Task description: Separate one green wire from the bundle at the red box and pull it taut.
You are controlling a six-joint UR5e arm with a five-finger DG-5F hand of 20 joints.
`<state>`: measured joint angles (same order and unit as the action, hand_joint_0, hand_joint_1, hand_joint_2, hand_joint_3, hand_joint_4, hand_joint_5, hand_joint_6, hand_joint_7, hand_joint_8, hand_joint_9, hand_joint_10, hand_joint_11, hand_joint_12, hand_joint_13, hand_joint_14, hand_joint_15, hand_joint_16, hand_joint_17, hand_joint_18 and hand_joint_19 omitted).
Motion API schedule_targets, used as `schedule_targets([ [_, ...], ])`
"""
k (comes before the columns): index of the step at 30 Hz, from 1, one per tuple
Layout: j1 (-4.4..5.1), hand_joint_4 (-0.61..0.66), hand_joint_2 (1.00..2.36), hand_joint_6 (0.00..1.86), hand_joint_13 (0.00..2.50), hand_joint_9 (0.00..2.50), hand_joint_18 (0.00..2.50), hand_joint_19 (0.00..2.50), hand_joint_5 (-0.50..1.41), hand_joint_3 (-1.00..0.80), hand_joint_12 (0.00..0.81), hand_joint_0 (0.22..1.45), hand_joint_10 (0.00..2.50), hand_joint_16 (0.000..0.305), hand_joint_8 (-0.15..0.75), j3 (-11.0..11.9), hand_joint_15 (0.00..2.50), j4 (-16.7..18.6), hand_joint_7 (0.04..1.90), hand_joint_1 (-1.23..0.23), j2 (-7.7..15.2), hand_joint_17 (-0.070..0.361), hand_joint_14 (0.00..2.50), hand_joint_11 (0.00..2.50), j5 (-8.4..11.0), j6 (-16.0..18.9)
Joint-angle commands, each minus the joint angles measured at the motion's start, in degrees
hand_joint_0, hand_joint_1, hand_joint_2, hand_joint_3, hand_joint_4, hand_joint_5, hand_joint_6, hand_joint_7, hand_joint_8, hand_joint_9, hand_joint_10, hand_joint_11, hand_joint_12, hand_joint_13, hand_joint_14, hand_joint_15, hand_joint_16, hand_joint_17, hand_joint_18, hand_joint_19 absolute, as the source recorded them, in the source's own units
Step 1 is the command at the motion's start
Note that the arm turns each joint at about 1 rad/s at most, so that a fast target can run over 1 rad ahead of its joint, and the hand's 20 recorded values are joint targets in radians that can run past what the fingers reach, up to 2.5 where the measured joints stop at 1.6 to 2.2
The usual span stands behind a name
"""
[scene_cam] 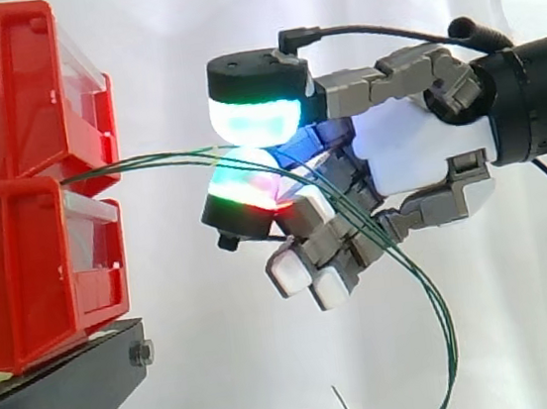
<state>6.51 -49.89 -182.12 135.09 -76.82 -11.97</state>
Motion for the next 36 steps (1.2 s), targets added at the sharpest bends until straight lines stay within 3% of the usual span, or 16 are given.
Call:
schedule_targets([
  [1, 0.00, 0.21, 1.02, 0.90, 0.99, 1.08, 0.95, 0.47, -0.20, -0.14, 0.359, 0.61, 0.02, 0.051, 0.362, -0.20, 0.45, 0.18, 1.09, -0.65, 0.00, 0.115, 0.01, 0.96, 0.00, 0.02],
  [12, -0.70, 0.21, 1.02, 0.91, 0.96, 1.04, 0.92, 0.47, -0.21, -0.19, 0.346, 0.62, 0.02, 0.049, 0.342, -0.47, 0.45, 0.36, 1.06, -0.75, 0.09, 0.110, 0.02, 0.98, -0.09, 1.77],
  [15, -0.97, 0.22, 1.01, 0.91, 0.97, 1.07, 0.93, 0.49, -0.20, -0.37, 0.347, 0.57, 0.02, 0.049, 0.348, -0.56, 0.45, 0.36, 1.06, -0.69, 0.00, 0.111, 0.01, 0.96, -1.49, 1.95],
  [16, -0.97, 0.21, 1.01, 0.90, 0.98, 1.11, 0.94, 0.49, -0.19, -0.42, 0.350, 0.56, 0.02, 0.050, 0.354, -0.56, 0.45, 0.45, 1.06, -0.60, 0.00, 0.111, 0.02, 0.95, -1.76, 1.86],
  [21, -0.97, 0.20, 1.01, 0.89, 0.99, 1.13, 0.94, 0.50, -0.18, -0.35, 0.349, 0.60, 0.02, 0.049, 0.350, -0.29, 0.45, 0.62, 1.11, -0.48, 0.00, 0.109, 0.02, 0.94, -2.29, 1.42],
  [28, -0.88, 0.20, 1.02, 0.92, 1.00, 1.13, 0.99, 0.46, -0.18, -0.10, 0.372, 0.60, 0.02, 0.053, 0.382, -0.20, 0.43, 0.71, 1.15, -0.63, 0.00, 0.120, 0.02, 0.97, -2.11, 0.54],
  [32, -0.88, 0.18, 1.02, 0.93, 0.98, 1.10, 0.98, 0.45, -0.19, -0.10, 0.370, 0.60, 0.01, 0.053, 0.371, 0.24, 0.44, 0.71, 1.09, -0.69, 0.00, 0.119, 0.01, 0.99, -2.20, -0.07],
  [36, -0.97, 0.21, 1.02, 0.92, 0.95, 1.06, 0.92, 0.48, -0.20, -0.24, 0.347, 0.61, 0.02, 0.049, 0.347, 1.03, 0.45, 0.53, 1.09, -0.74, 0.00, 0.110, 0.02, 1.00, -2.20, -0.60],
])
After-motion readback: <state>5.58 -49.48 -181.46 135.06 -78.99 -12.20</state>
